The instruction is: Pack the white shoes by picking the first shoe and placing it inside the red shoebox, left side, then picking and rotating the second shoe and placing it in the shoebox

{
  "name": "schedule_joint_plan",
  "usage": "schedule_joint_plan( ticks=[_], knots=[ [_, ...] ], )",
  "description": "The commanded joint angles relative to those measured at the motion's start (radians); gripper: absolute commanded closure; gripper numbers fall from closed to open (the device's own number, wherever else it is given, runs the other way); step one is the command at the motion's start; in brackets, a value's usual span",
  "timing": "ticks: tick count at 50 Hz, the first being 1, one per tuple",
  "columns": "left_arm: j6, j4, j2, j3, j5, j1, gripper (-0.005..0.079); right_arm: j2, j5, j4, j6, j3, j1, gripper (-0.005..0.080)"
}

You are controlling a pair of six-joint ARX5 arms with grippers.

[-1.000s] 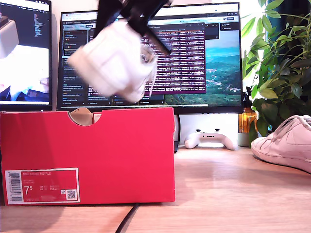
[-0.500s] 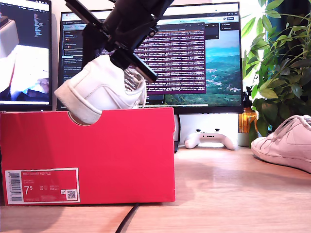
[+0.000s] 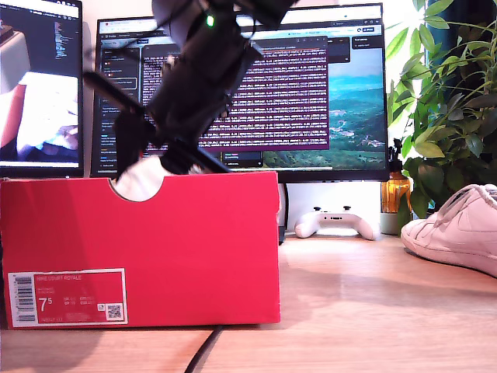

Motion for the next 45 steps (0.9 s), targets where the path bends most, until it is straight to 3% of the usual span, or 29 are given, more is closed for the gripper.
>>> schedule_joint_plan(
  ticks=[1, 45],
  knots=[
    [-0.005, 0.008, 0.004, 0.01, 0.004, -0.002, 0.0754, -0.002, 0.0, 0.049, -0.004, 0.031, 0.01, 0.0765],
    [-0.006, 0.007, 0.004, 0.01, 0.004, -0.002, 0.0754, 0.036, 0.05, 0.042, -0.014, 0.03, 0.023, 0.0765]
  ],
)
